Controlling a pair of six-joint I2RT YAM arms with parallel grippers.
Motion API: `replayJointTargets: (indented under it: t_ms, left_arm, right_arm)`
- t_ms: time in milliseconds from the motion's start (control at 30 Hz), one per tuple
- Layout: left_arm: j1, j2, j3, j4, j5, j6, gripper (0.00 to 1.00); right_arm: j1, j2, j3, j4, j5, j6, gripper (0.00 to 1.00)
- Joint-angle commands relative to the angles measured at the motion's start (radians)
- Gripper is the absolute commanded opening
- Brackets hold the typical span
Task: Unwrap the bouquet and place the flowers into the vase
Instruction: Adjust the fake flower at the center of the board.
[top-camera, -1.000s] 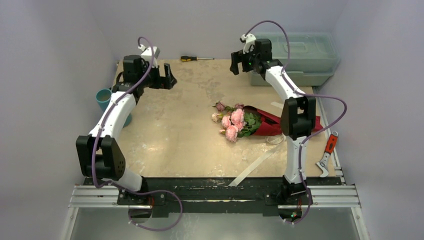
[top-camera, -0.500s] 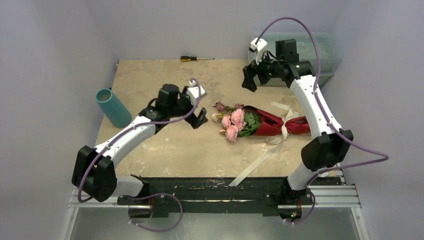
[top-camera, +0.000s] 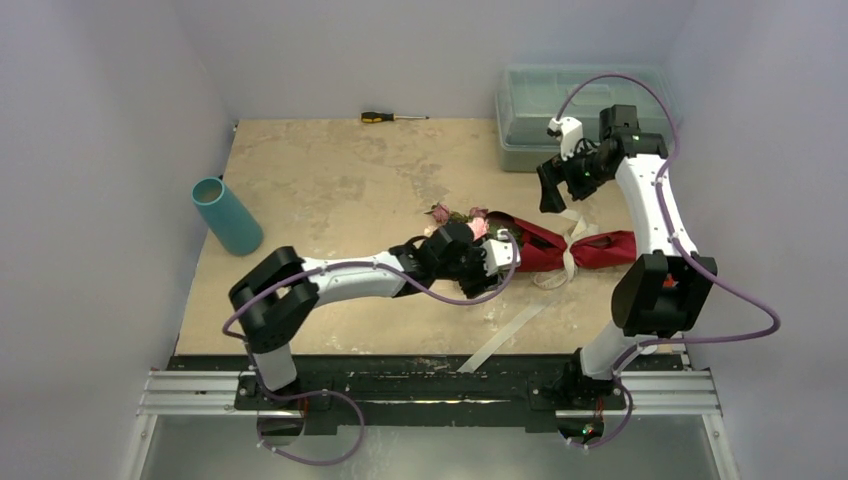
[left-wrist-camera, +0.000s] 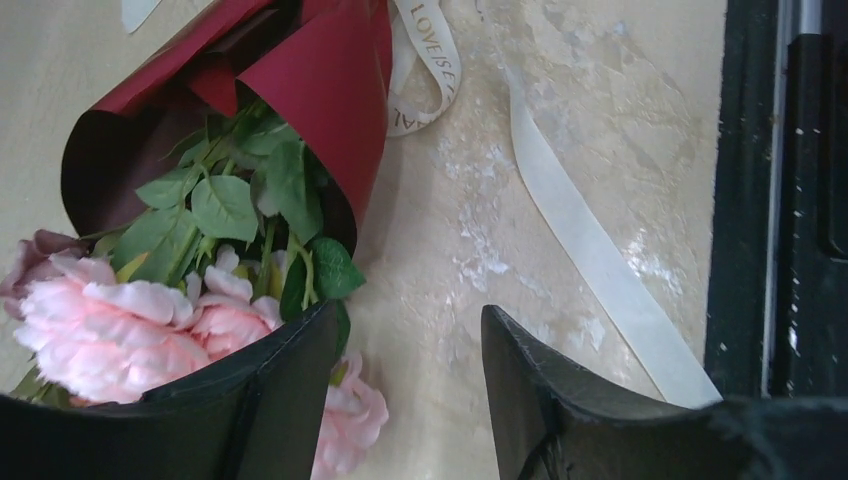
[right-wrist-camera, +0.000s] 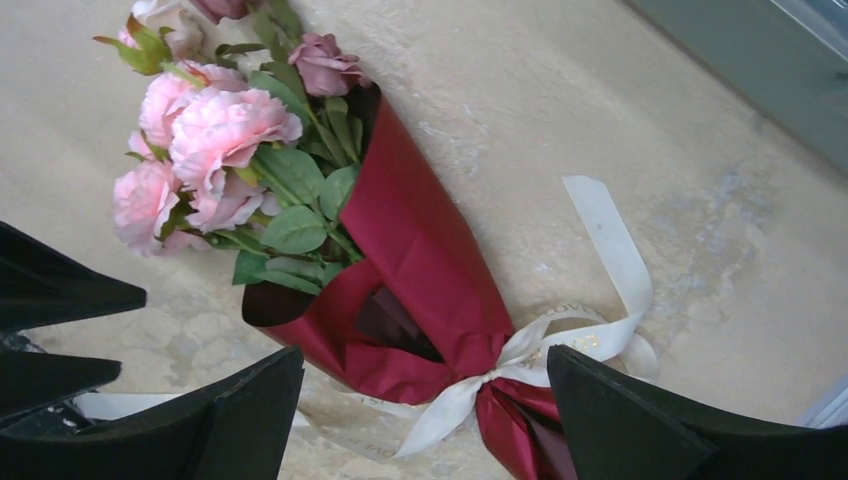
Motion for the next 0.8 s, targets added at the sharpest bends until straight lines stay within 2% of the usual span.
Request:
replayJointTargets:
  t_ms: [0,200,433,500,633,667,767]
  left_arm:
    - [-0.009,0.112,0.092,0.159,-0.074,-0.045,0.53]
    - [-0.012,0.248,0.190,0.192,-0.057,-0.086,0.43]
    - [-0.009,0.344,0.241,0.180,0.004,-0.123,0.44]
    - [0.007,0.358,0.253,0.168,0.004,-0.143,0.36]
    - [0.065,0.354,0.262,0.147,0.016,-0.195,0.05]
    - [0.079,0.350,0.260,0.142,0.022,-0.198,0.00]
    - [0.118,0.330,0.254,0.119,0.046,-0.198,0.00]
  right_arm:
    - [-0.061,0.007,0.038,-0.037,0.009,-0.037,0.96]
    - [-0.098,0.033,0.047,-0.044,0.024,-0.071,0.98]
    - [-0.121,0.072,0.089,-0.065,0.037,-0.093,0.98]
    - [-0.123,0.076,0.091,-0.066,0.041,-0.102,0.98]
    - [-0.124,0.080,0.079,-0.072,0.045,-0.126,0.98]
    - [-0.124,0.081,0.076,-0.071,0.045,-0.129,0.98]
    - [-0.124,0.088,0.074,-0.072,0.044,-0.139,0.98]
